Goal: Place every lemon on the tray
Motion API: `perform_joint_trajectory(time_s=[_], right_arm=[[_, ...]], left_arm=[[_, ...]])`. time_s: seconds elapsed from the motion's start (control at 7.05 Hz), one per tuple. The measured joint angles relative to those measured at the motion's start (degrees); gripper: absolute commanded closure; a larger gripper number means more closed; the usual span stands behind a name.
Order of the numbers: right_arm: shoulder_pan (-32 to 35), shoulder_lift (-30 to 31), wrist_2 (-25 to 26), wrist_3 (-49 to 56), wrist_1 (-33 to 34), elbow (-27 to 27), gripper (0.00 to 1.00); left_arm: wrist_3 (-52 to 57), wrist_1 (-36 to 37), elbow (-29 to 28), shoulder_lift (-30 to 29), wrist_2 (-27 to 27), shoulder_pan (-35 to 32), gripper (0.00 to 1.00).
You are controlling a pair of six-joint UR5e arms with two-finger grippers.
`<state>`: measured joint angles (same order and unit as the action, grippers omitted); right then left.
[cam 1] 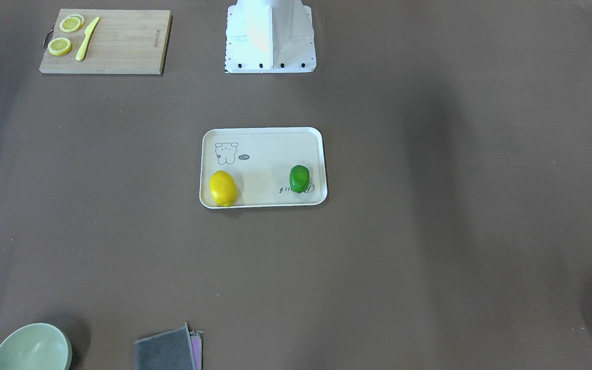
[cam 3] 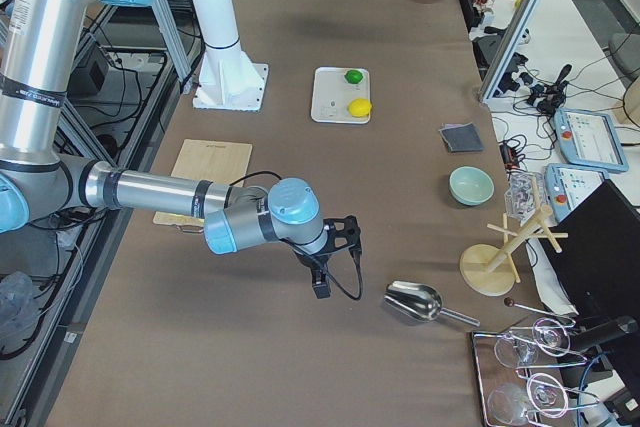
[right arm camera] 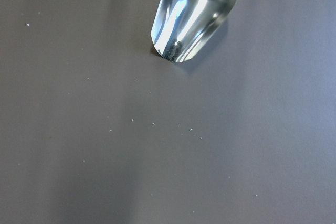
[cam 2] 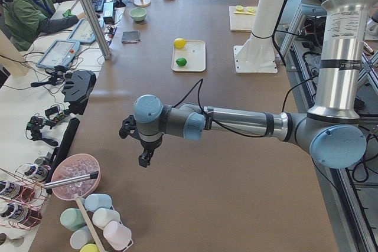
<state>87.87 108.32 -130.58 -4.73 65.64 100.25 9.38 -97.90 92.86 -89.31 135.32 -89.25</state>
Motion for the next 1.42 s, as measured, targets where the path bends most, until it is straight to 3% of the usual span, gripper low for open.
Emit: perform_joint_trajectory(time_s=[0.28, 0.57, 0.85, 1.42], right_arm=[[-3.05, -1.69, 0.63, 0.14, 5.95, -1.12, 0.00], [-3.66, -4.16, 0.72, 0.56, 21.83, 4.42, 0.00], [-1.13, -5.40, 0.78, 5.81, 33.27, 8.71, 0.00], [1.81, -3.01, 2.00, 10.20, 35.18, 9.16, 0.00]], left_arm=[[-0.31, 2.48, -0.63, 1.86, -0.16, -1.36, 0.02], [0.25, 14.24, 0.16, -0.24, -0.38, -1.78, 0.02], [0.71, 18.29, 2.60, 0.08, -0.41, -1.93, 0.02], [0.69, 18.72, 8.81, 2.61, -0.17, -1.98, 0.02]])
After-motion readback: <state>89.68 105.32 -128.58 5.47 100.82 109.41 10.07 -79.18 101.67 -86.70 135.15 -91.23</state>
